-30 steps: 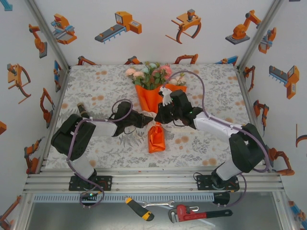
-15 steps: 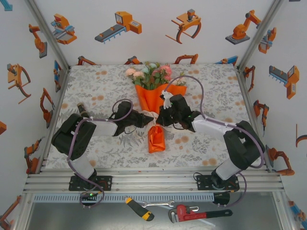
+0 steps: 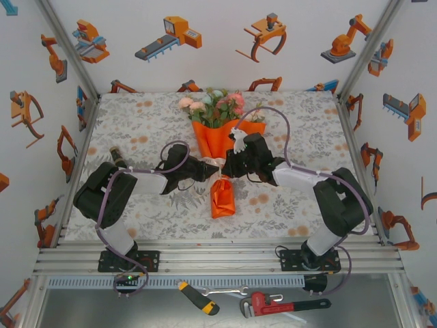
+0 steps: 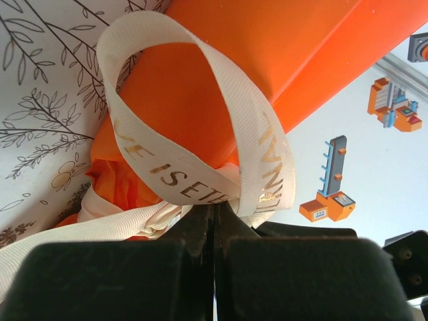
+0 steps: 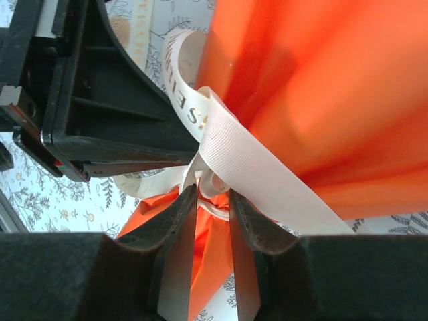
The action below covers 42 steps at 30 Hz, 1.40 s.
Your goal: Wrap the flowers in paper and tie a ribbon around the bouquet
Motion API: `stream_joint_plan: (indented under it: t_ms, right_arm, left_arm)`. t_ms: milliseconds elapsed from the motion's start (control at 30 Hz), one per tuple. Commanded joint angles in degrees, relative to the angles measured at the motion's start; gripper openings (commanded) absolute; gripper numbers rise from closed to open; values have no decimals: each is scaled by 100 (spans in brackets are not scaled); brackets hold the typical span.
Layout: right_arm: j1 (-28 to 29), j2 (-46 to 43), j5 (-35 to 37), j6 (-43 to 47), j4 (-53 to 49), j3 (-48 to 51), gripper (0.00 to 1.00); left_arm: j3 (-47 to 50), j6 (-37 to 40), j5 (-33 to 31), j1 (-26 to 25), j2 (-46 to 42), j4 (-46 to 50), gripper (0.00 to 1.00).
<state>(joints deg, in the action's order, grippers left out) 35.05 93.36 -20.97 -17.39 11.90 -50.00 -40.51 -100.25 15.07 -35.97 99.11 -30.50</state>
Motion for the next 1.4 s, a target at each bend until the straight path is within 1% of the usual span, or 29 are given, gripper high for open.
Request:
stream_joint_plan:
  t_ms: [0,100,200,367,400,467,567,667,733,900,933,967,1033,1067,1133,1167,1200,1233,1333,1367]
  right_arm:
    - [6,171,-270,200,370,-182,32]
    - [2,246,-349,207,526,-185,36]
    - [2,305,-398,191,541,-206,36]
    - [-7,323,-330,172,544,-196,32]
    - [-6,323,-272,171,514,-204,32]
    - [-15,339,-105,173,402,-246,36]
    - [-24,373,-166,174,489,-267,37]
    - [-24,452,-294,195,527,-343,37]
    - [-18,480,-348,168,554,-370,32]
    - [-24,413,-444,165,662,-331,6]
    - [-26,379,-435,172,658,-329,2]
    - [-33,328,-418,176,641,-294,0]
    - [-34,184,-380,206,546,-259,0]
    - [-32,77,-320,215,450,-223,0]
    - [-33,-186,-213,258,290,-113,0]
    - [-33,-310,-171,313,191,-49,0]
    - [-33,-398,-149,382,97,7,0]
    - [-33,-499,-107,466,-45,48,0]
    - [-33,-733,22,698,-416,154,0]
    - [-33,-791,31,763,-522,166,0]
  left_arm:
    - [-27,-154,68,-11,21,-149,0]
    - [-14,-153,77,-15,-1,-157,0]
    - [-1,-139,72,-8,-33,-157,0]
    - [21,-156,98,-10,-67,-199,0]
    - [37,-161,102,-8,-60,-248,0]
    - [86,-205,102,-10,-87,-319,0]
    - [131,-203,96,-8,-159,-326,0]
    - [149,-228,87,-8,-214,-325,0]
    - [146,-213,96,-9,-232,-316,0]
    - [222,-232,115,-14,-243,-378,0]
    - [246,-241,102,-8,-258,-391,0]
    - [275,-234,78,-5,-277,-412,0]
    - [332,-211,-5,0,-387,-394,0]
    - [315,-101,-57,16,-489,-306,5]
    - [210,268,-185,76,-754,187,22]
    - [110,656,-315,113,-954,547,29]
    - [-8,1030,-440,141,-1148,936,34]
    - [-170,1565,-680,164,-1380,1510,37]
    - [-835,3323,-1746,128,-2025,3293,42]
    - [-1004,3830,-1995,131,-2160,3649,42]
